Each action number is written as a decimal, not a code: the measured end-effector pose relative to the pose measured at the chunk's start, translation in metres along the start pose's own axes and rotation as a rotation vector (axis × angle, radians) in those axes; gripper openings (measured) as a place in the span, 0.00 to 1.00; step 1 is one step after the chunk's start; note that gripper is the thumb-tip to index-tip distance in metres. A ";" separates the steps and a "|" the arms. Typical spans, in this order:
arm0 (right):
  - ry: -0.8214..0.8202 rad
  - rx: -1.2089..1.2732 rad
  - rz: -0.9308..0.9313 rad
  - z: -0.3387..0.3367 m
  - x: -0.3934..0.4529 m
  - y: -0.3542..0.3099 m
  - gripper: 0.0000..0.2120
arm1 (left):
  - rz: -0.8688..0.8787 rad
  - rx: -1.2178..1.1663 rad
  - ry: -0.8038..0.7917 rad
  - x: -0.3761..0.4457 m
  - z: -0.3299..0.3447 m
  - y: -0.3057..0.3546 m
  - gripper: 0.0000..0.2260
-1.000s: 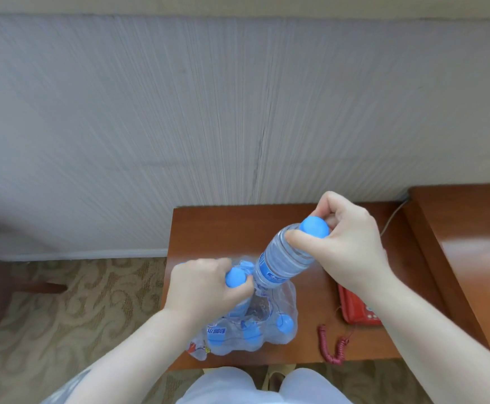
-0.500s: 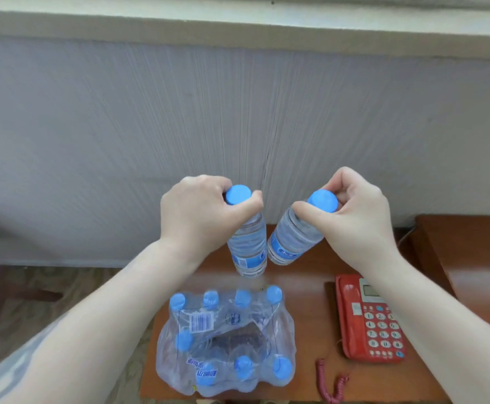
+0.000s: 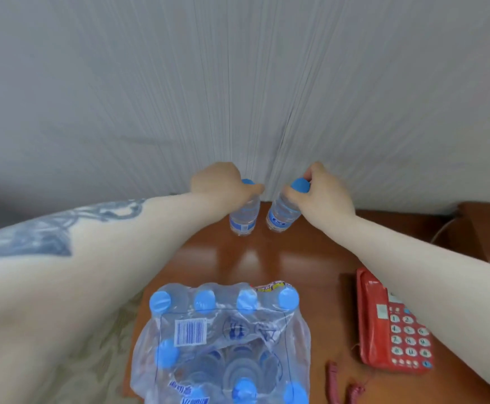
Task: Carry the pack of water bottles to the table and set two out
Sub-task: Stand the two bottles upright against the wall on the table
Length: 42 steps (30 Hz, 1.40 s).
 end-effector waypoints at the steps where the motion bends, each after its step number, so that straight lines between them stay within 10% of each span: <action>1: -0.003 -0.011 0.008 0.007 0.003 0.004 0.16 | -0.035 -0.031 -0.001 0.004 0.007 -0.005 0.24; 16: -0.025 -0.054 0.064 0.044 0.025 0.012 0.20 | -0.342 -0.389 -0.124 0.031 0.052 -0.016 0.23; 27: -0.188 -0.028 0.028 0.065 0.016 0.034 0.32 | 0.173 -0.126 0.065 0.029 0.044 0.028 0.21; 42: -0.038 0.079 0.070 0.063 0.036 0.035 0.32 | 0.195 -0.342 0.080 0.041 0.055 0.022 0.25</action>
Point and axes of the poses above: each hand's wrist, its own x-axis towards the middle knuckle, its own z-axis out of the palm, y = z × x, the point moved 10 cm from there along x, towards the middle knuckle, and after that the axes turned 8 degrees about y, right-handed, at the moved point
